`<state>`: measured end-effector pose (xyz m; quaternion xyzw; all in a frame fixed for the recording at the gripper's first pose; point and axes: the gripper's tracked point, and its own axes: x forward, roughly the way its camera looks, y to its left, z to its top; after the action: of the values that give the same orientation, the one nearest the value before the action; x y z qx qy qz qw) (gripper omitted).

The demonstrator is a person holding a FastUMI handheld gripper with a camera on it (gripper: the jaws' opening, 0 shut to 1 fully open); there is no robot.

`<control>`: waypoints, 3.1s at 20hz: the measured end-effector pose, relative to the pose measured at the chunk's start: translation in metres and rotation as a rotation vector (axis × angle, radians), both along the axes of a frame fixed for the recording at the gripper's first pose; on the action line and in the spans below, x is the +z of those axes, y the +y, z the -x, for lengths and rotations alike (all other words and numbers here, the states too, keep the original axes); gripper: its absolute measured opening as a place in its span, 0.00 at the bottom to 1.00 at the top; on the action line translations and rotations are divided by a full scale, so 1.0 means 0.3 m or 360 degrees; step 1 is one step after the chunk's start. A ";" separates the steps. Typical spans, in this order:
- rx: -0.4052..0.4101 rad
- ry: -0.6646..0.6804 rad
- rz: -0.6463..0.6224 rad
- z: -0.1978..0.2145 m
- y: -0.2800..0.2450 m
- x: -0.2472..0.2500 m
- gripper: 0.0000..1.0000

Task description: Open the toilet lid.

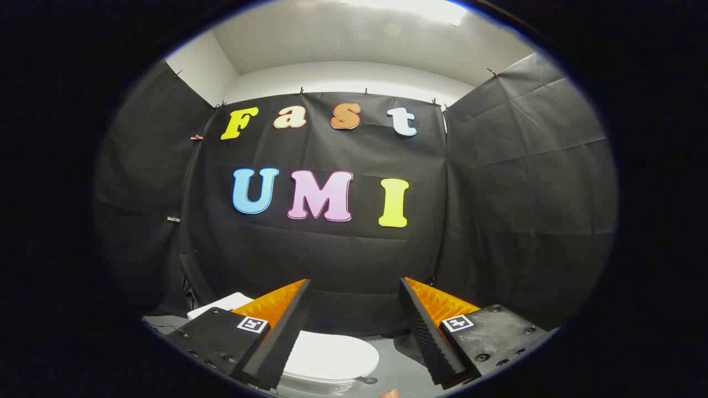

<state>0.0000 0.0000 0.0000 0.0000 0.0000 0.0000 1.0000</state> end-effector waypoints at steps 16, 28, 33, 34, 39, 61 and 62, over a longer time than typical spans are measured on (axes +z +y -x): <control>0.0015 0.0009 0.0017 -0.030 0.034 -0.063 0.98; 0.0078 -0.0047 0.0032 -0.131 0.003 -0.278 0.98; 0.0097 -0.0034 0.0147 -0.182 -0.040 -0.472 0.98; 0.0108 -0.0023 0.0133 -0.189 -0.047 -0.516 0.98; 0.0159 0.0113 0.0046 -0.232 -0.096 -0.774 0.99; 0.0128 0.0883 -0.0617 -0.261 -0.406 -1.640 0.99; 0.0124 0.0930 -0.0660 -0.259 -0.410 -1.679 0.99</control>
<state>0.0778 -0.1230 -0.5037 0.2029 0.2859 0.0382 0.9358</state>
